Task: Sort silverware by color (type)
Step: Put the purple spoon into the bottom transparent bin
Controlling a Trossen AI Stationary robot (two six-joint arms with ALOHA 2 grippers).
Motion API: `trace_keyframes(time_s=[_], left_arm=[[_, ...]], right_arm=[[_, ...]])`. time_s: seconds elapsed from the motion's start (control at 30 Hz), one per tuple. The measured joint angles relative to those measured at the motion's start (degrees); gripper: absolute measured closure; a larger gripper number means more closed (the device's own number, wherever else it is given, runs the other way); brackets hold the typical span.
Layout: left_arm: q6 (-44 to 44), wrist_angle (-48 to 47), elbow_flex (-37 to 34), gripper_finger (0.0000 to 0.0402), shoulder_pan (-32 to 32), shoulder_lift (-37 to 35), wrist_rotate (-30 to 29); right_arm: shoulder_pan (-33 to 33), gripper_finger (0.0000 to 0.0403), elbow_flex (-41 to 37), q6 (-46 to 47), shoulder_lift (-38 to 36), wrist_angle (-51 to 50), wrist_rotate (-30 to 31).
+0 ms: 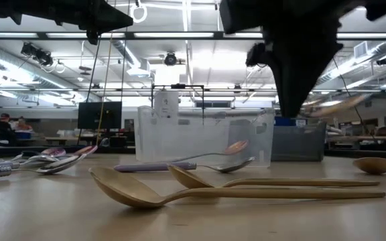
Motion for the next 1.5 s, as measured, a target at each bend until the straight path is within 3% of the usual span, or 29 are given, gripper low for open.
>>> trace_keyframes(time_s=[0.13, 0.4, 0.7, 1.03, 1.3, 1.5], left_arm=[[-0.02, 0.00, 0.00, 0.0372, 0.00, 0.01, 0.01], [-0.12, -0.07, 0.00, 0.0372, 0.00, 0.01, 0.01], [-0.13, -0.03, 0.00, 0.0372, 0.00, 0.00, 0.01], [0.44, -0.08, 0.00, 0.0372, 0.00, -0.01, 0.01], [1.31, -0.37, 0.00, 0.0372, 0.00, 0.00, 0.01], [1.33, -0.39, 0.00, 0.0372, 0.00, 0.01, 0.01]], right_arm=[[-0.02, 0.0386, 3.53, -2.07, -0.03, -2.64, 2.11], [-0.68, 0.0386, 7.72, -6.59, -0.16, -7.75, 12.19], [-4.15, 0.0386, 7.73, -21.22, -0.17, -7.80, 17.86], [-9.13, 0.0386, 7.73, -39.59, -0.17, -1.67, 18.62], [-13.47, 0.0386, 7.62, -44.60, 0.25, -0.17, 17.52], [-15.54, 0.0387, 3.42, -50.81, 0.27, 4.18, 14.03]])
